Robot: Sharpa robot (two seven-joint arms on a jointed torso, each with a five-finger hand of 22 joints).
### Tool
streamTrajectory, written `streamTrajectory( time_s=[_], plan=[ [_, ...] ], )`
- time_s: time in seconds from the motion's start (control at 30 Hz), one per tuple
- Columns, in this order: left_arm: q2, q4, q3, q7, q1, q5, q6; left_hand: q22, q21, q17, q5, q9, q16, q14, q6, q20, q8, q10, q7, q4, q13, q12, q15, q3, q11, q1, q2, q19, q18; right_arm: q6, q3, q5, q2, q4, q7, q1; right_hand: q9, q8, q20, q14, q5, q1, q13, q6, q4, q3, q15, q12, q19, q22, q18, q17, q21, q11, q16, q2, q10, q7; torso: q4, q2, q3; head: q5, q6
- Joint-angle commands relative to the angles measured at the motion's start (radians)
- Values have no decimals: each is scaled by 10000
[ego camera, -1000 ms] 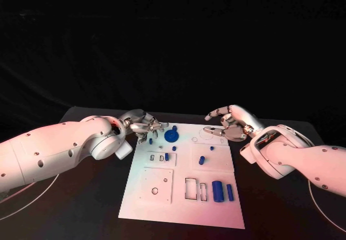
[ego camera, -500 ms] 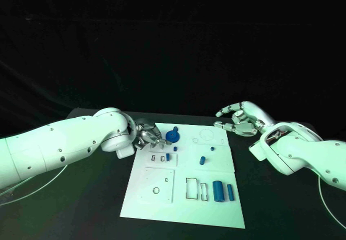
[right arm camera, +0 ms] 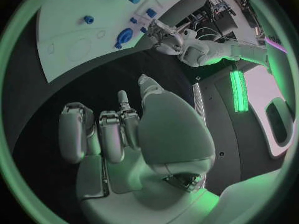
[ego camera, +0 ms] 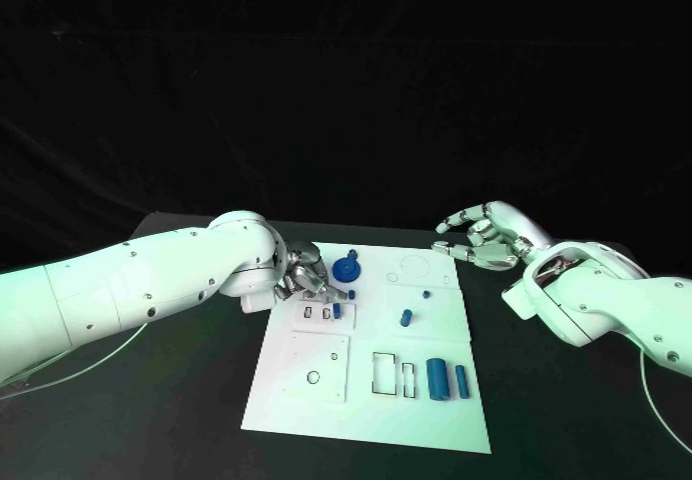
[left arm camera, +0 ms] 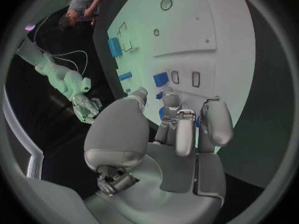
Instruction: Assemble the parts on the task board
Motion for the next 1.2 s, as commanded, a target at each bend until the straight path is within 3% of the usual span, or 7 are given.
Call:
streamTrajectory(
  time_s=[0.03,0.2,0.37,0.5,0.97,1.2],
  plan=[
    [98,-40,-5,-165,35,-167,314,17,44,2427,-40,25,41,990,-35,-22,50,26,-47,-4,6,61,-80,-56,18,-92,-16,81,-103,187,2,-87,26,-20,-142,3,15,66,-45,861,25,21,1355,79,-13,70,-73,25,11,1101,167,1682,-22,-80,-43,67,-17,-2,6,13,-5,-22,-30],
    [232,-132,-29,-182,35,-161,336,71,68,2472,-40,107,71,1004,-100,-29,75,-16,-45,1,19,76,-82,-181,19,-250,-29,106,-115,200,2,-103,59,-63,-178,3,15,69,-48,862,37,16,1357,76,-11,70,-75,27,2,1090,171,1684,-37,-82,-43,62,-15,-3,-3,18,-8,-26,-75],
    [318,-222,-69,-196,33,-160,362,108,85,2495,-38,126,87,1012,-112,-29,80,-32,-44,1,7,68,-82,-205,19,-283,-16,120,-122,211,1,-114,75,-86,-206,2,15,69,-48,862,37,16,1357,76,-11,70,-75,27,2,1090,171,1684,-37,-82,-43,62,-15,-3,10,23,-12,-22,-26],
    [368,-278,-95,-204,32,-159,396,149,104,2491,-36,136,84,1010,-114,-29,85,-26,-45,0,24,82,-81,-214,19,-298,-4,135,-130,219,1,-122,86,-108,-222,2,15,69,-48,862,37,16,1357,76,-11,70,-75,27,2,1090,171,1684,-37,-82,-43,62,-15,-3,3,13,-16,-35,-81],
    [467,-300,-111,-164,27,-143,625,339,197,2477,-29,254,74,1006,-44,-37,179,88,-94,-29,230,264,-104,-143,-19,-139,129,199,-163,265,0,-133,136,-139,-260,-4,15,79,-53,857,55,2,1418,77,-3,75,-79,93,-8,1076,175,1665,-58,-84,-49,64,41,-6,20,15,3,-62,-125],
    [497,-336,-111,-167,25,-98,700,402,230,2475,-28,321,72,1005,-29,-54,207,165,-121,-35,359,375,-126,-29,-45,64,192,215,-173,272,-1,-148,181,-162,-269,-18,16,88,-56,859,50,-5,1422,80,2,86,-82,98,-14,1069,178,1671,-69,-86,-48,79,46,-8,9,41,36,-33,-128]
  ],
)
